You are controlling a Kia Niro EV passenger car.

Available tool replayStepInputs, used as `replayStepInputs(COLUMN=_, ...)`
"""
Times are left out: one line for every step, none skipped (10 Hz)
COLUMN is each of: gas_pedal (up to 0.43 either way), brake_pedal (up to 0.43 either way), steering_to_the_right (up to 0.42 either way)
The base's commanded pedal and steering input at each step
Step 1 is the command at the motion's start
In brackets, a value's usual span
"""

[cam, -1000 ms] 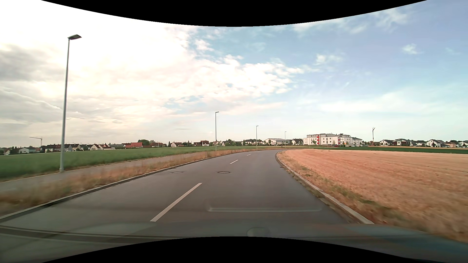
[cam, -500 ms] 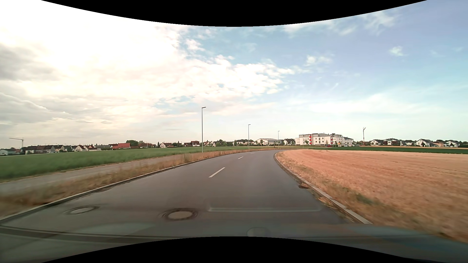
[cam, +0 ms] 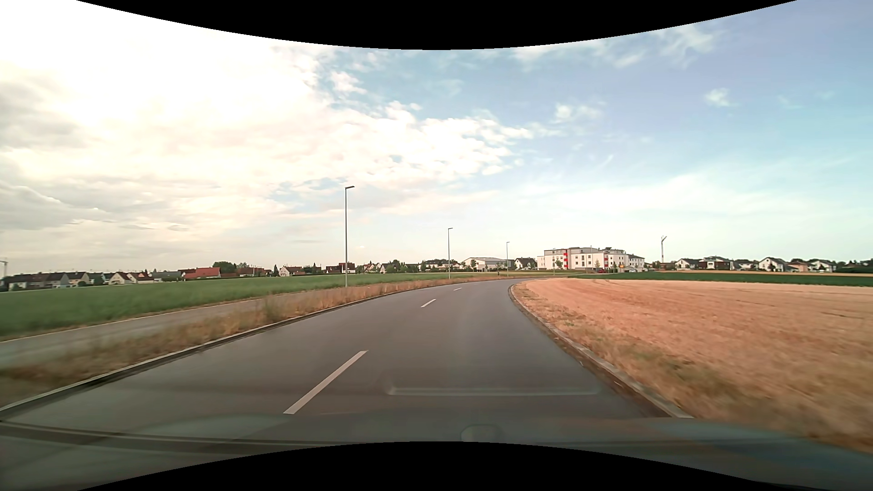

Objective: Follow the waypoints while adhering to traffic rules and regulations

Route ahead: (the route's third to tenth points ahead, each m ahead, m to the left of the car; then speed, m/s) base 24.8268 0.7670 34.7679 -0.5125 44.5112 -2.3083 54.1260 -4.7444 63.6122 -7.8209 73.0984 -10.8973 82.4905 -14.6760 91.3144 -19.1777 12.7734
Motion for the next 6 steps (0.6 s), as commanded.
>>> replayStepInputs(gas_pedal=0.177, brake_pedal=0.000, steering_to_the_right=0.024)
replayStepInputs(gas_pedal=0.189, brake_pedal=0.000, steering_to_the_right=0.024)
replayStepInputs(gas_pedal=0.189, brake_pedal=0.000, steering_to_the_right=0.023)
replayStepInputs(gas_pedal=0.197, brake_pedal=0.000, steering_to_the_right=0.024)
replayStepInputs(gas_pedal=0.197, brake_pedal=0.000, steering_to_the_right=0.023)
replayStepInputs(gas_pedal=0.197, brake_pedal=0.000, steering_to_the_right=0.023)
